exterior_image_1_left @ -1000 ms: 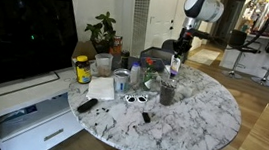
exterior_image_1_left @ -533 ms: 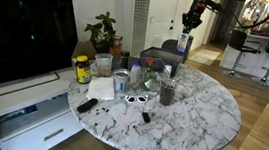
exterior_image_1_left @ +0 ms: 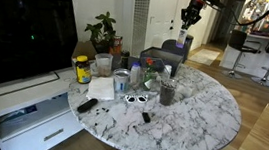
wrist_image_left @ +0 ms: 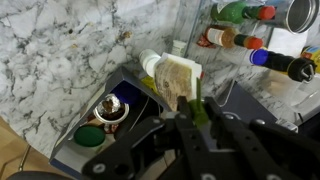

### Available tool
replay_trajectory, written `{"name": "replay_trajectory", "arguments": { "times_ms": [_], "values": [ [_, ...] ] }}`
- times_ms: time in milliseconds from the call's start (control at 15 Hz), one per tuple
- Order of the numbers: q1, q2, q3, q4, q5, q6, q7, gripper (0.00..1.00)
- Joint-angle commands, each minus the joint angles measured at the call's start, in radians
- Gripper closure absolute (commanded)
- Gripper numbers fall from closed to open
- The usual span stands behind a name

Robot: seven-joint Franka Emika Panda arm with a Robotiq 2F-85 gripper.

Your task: Put the white packet in the box

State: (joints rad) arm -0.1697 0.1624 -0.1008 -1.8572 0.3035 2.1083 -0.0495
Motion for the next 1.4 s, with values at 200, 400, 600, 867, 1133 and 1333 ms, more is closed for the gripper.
{"name": "replay_trajectory", "arguments": {
  "times_ms": [200, 400, 600, 867, 1133, 1333],
  "values": [
    [-0.021, 0.255, 0.016, 0.316, 0.096, -0.018, 0.005, 0.95],
    [-0.035, 0.403, 0.028, 0.489, 0.123, -0.011, 0.071, 0.95],
    [-0.03, 0.548, 0.016, 0.657, 0.107, 0.036, 0.249, 0.95],
    [-0.015, 0.718, 0.01, 0.871, 0.093, 0.06, 0.502, 0.95],
    [0.02, 0.884, -0.028, 1.07, 0.039, 0.143, 0.753, 0.95],
    [0.044, 0.998, -0.067, 1.205, -0.039, 0.18, 0.946, 0.95]
  ]
}}
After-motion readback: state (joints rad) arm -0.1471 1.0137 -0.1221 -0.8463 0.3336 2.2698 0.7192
